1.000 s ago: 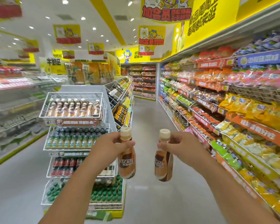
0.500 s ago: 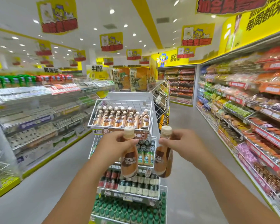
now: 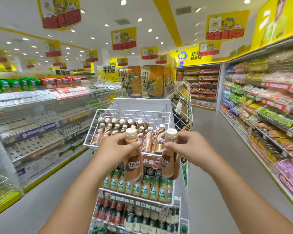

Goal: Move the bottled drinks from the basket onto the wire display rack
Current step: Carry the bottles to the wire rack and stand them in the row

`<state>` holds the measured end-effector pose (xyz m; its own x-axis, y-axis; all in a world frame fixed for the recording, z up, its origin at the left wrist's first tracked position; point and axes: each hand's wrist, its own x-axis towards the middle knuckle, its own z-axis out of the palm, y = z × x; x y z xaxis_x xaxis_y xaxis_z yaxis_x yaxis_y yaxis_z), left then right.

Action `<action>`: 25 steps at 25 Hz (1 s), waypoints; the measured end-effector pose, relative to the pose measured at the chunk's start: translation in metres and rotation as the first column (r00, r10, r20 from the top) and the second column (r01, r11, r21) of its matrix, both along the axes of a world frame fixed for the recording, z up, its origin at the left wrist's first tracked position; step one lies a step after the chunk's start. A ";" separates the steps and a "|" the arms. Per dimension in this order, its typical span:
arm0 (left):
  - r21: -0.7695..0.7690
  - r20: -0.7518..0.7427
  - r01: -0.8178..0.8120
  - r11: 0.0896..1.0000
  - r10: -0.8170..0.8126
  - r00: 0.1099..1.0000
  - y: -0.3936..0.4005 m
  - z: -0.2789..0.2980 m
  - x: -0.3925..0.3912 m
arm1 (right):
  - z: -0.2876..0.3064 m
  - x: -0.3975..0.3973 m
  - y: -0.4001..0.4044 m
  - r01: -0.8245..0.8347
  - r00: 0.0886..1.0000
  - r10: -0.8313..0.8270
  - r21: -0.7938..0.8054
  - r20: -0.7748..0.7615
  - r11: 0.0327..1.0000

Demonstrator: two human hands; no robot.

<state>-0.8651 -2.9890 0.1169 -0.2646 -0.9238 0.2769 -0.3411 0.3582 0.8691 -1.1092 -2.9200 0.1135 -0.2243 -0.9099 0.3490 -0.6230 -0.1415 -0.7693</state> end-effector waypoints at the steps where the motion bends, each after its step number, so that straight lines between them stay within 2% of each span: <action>1: 0.005 -0.001 0.000 1.000 0.000 1.000 -0.019 0.001 -0.006 | 0.003 -0.006 -0.017 0.002 1.000 -0.002 -0.002 0.000 1.000; 10: -0.025 0.041 0.091 0.995 -0.090 0.995 -0.207 -0.013 -0.020 | 0.004 -0.017 -0.177 0.139 0.990 -0.138 -0.067 0.019 0.988; 16: -0.034 0.054 0.268 0.963 -0.266 0.963 -0.323 -0.006 -0.013 | 0.016 -0.001 -0.274 0.275 0.961 -0.275 -0.196 0.030 0.941; 20: -0.035 0.071 0.362 0.931 -0.359 0.931 -0.372 0.008 -0.017 | 0.014 0.000 -0.321 0.343 0.938 -0.341 -0.266 0.055 0.901; 25: -0.028 0.018 0.373 0.927 -0.373 0.928 -0.399 0.007 -0.023 | 0.000 -0.014 -0.352 0.356 0.926 -0.376 -0.270 -0.023 0.894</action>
<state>-0.8880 -3.3876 0.1236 -0.5916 -0.7492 0.2979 -0.1881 0.4875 0.8526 -1.1232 -3.2722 0.1133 -0.4894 -0.6448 0.5871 -0.7214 -0.0788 -0.6880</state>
